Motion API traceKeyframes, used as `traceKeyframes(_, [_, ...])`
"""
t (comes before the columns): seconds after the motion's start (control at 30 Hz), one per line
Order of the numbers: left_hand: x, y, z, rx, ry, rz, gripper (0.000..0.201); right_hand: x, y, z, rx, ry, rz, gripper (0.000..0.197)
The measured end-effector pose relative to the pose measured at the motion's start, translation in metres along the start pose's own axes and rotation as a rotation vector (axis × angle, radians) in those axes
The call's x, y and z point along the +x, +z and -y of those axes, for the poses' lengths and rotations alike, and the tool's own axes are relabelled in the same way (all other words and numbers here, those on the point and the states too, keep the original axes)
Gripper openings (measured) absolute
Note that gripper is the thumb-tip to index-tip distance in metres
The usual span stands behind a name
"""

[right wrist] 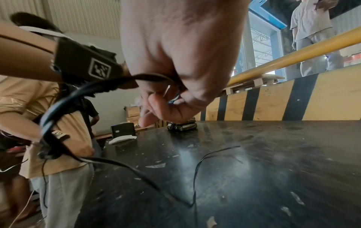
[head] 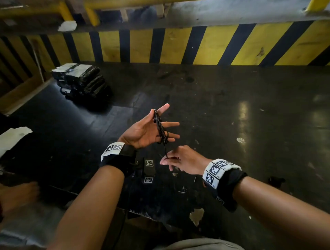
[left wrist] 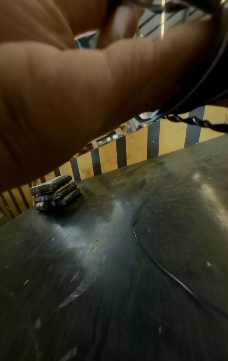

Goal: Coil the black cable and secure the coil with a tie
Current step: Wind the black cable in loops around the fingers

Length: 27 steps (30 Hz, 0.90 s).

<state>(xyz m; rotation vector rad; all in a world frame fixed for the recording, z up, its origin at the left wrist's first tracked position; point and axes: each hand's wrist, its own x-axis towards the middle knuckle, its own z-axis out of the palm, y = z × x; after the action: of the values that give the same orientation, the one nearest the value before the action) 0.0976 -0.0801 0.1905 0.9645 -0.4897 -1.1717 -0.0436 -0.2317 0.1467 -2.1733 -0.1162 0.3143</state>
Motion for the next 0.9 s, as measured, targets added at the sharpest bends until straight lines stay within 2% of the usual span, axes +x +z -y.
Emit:
traceKeyframes(0.17, [-0.002, -0.017, 0.011, 0.022, -0.077, -0.162, 0.050, -0.004, 0.001, 0.008, -0.068, 0.013, 0.053, 0.026])
traceKeyframes(0.27, [-0.008, -0.029, 0.019, 0.090, -0.194, -0.209, 0.046, -0.003, -0.014, 0.016, -0.214, 0.036, 0.079, 0.030])
traceKeyframes(0.43, [-0.015, -0.034, 0.034, 0.094, -0.305, -0.250, 0.052, 0.005, -0.052, 0.040, -0.428, 0.023, 0.081, 0.020])
traceKeyframes(0.5, [-0.015, -0.033, 0.036, 0.101, -0.344, -0.246, 0.052, 0.008, -0.066, 0.051, -0.521, -0.008, 0.082, 0.018])
traceKeyframes(0.6, [-0.016, -0.032, 0.036, 0.133, -0.424, -0.247, 0.041, 0.015, -0.085, 0.064, -0.628, -0.010, 0.087, 0.016])
traceKeyframes(0.73, [-0.018, -0.026, 0.035, 0.129, -0.463, -0.184, 0.039, 0.028, -0.101, 0.070, -0.631, 0.001, 0.048, 0.021])
traceKeyframes(0.9, [-0.016, -0.012, 0.034, 0.148, -0.534, -0.088, 0.042, 0.037, -0.115, 0.072, -0.624, -0.080, -0.070, 0.017])
